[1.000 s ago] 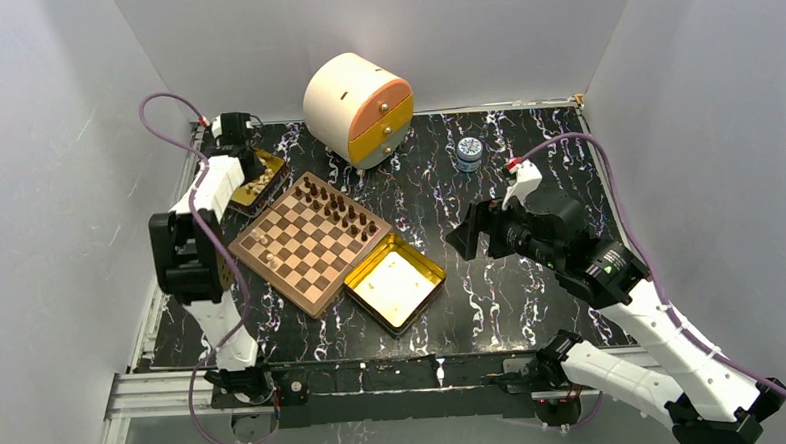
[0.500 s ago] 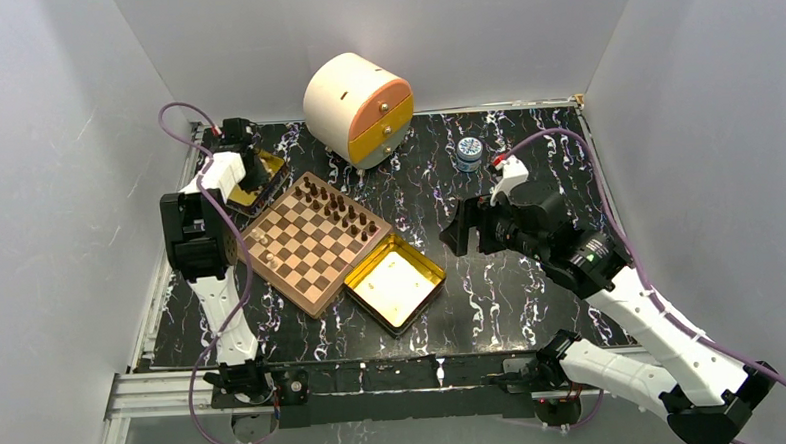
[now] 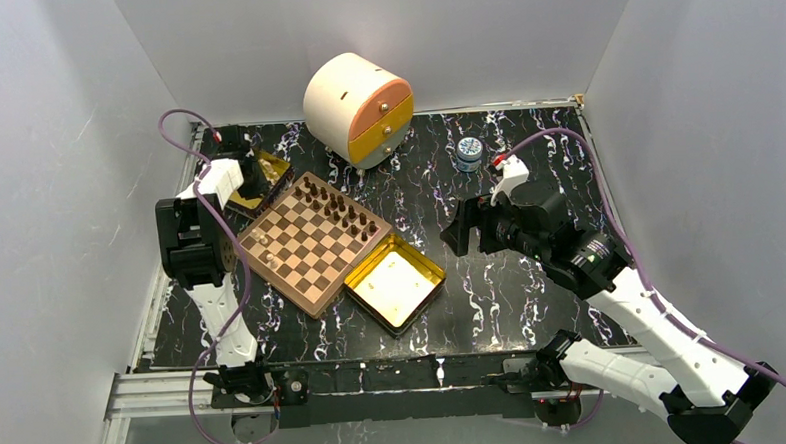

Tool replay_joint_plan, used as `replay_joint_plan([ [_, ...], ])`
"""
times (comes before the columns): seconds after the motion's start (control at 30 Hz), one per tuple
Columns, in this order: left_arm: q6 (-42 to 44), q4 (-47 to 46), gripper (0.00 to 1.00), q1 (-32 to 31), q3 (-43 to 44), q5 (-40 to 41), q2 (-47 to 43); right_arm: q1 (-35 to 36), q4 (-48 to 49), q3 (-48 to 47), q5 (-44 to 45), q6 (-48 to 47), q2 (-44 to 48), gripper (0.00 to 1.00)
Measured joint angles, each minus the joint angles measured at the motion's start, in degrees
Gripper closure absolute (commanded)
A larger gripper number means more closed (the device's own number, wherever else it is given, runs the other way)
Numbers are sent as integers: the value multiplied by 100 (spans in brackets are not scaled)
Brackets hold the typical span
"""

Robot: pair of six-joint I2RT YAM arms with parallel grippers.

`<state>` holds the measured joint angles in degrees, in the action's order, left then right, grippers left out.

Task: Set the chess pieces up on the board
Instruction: Move the storage box to the center of the board.

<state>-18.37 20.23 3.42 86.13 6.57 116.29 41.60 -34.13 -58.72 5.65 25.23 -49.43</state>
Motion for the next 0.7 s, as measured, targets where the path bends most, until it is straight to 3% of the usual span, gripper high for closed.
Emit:
replay_joint_plan([
  [0.3, 15, 17, 74, -4, 138, 48, -24, 0, 2, 0, 0, -2, -9, 1],
  [0.7, -50, -754, 65, -7, 846, 107, 343, -2, 109, -2, 24, -2, -308, 1],
])
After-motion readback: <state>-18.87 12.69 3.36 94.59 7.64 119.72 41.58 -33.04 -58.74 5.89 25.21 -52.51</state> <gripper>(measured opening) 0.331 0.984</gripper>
